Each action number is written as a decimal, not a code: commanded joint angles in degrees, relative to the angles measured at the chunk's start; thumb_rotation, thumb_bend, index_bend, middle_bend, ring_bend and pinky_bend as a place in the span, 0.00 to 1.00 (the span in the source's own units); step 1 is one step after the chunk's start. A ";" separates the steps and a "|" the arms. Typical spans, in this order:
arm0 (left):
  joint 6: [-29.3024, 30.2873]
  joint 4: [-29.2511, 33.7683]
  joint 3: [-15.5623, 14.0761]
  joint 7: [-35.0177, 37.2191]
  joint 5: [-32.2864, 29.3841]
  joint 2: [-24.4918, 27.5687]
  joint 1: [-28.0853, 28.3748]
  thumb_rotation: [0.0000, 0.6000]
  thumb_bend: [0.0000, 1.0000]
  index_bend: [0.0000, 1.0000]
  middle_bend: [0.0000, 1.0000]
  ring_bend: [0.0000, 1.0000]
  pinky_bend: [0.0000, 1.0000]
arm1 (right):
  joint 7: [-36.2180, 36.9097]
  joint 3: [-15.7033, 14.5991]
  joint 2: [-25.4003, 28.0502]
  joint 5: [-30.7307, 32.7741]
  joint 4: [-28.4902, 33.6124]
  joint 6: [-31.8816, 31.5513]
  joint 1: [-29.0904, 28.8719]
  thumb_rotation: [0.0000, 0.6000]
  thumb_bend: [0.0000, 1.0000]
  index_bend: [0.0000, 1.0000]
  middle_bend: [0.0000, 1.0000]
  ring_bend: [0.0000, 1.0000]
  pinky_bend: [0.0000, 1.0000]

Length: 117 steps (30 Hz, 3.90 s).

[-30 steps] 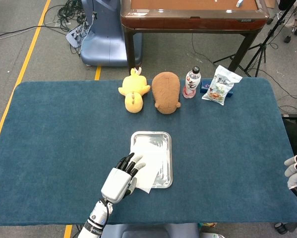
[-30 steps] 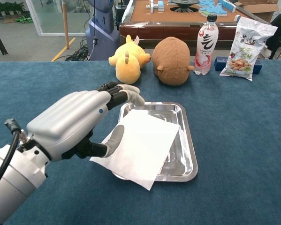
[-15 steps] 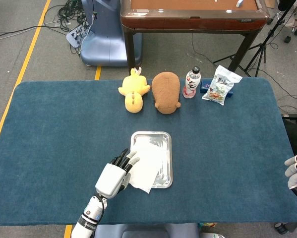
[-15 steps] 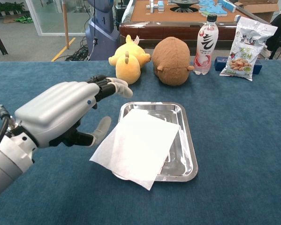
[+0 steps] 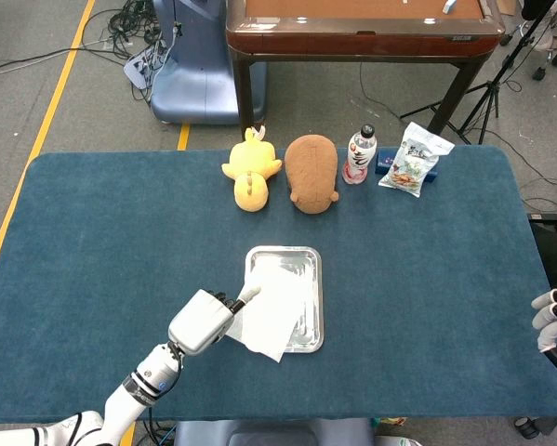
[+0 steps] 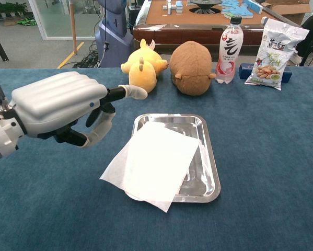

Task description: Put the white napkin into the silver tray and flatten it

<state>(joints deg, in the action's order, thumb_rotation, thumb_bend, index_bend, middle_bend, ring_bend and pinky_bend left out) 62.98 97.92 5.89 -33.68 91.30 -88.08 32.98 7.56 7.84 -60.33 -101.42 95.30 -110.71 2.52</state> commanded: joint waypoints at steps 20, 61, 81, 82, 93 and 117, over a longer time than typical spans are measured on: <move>-7.72 -7.11 -2.33 -6.58 7.19 1.22 8.85 1.00 0.61 0.13 0.85 0.70 0.79 | 0.71 0.06 0.29 -0.18 0.11 -0.72 0.23 1.00 0.40 0.69 0.56 0.38 0.46; -16.40 -10.66 -3.69 -20.84 -6.54 -7.14 12.60 1.00 0.77 0.24 0.88 0.71 0.79 | 2.67 0.29 1.17 0.53 0.30 -1.21 0.56 1.00 0.40 0.69 0.56 0.38 0.46; -14.97 -10.10 -3.95 -29.00 -14.90 -10.08 13.66 1.00 0.77 0.22 0.88 0.71 0.79 | 2.84 0.34 1.32 0.74 0.41 -1.21 0.66 1.00 0.40 0.69 0.56 0.38 0.46; -14.90 -9.98 -4.00 -29.42 -15.34 -10.19 13.73 1.00 0.77 0.22 0.88 0.71 0.79 | 2.88 0.35 1.35 0.77 0.44 -1.24 0.69 1.00 0.40 0.69 0.56 0.38 0.46; -13.49 -9.09 -4.41 -32.89 -19.53 -11.82 14.91 1.00 0.77 0.22 0.88 0.71 0.79 | 3.37 0.40 1.64 0.85 0.57 -1.62 0.94 1.00 0.40 0.69 0.56 0.38 0.46; -10.49 -8.95 -4.83 -37.48 -27.05 -14.01 18.21 1.00 0.77 0.19 0.89 0.71 0.79 | 4.20 0.56 2.02 0.73 0.64 -2.50 1.36 1.00 0.40 0.69 0.56 0.38 0.46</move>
<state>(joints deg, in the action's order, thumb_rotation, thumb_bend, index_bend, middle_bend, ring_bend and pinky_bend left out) 52.37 88.97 1.07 -71.00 64.42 -101.97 51.05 11.74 8.40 -58.33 -100.68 95.95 -113.19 3.87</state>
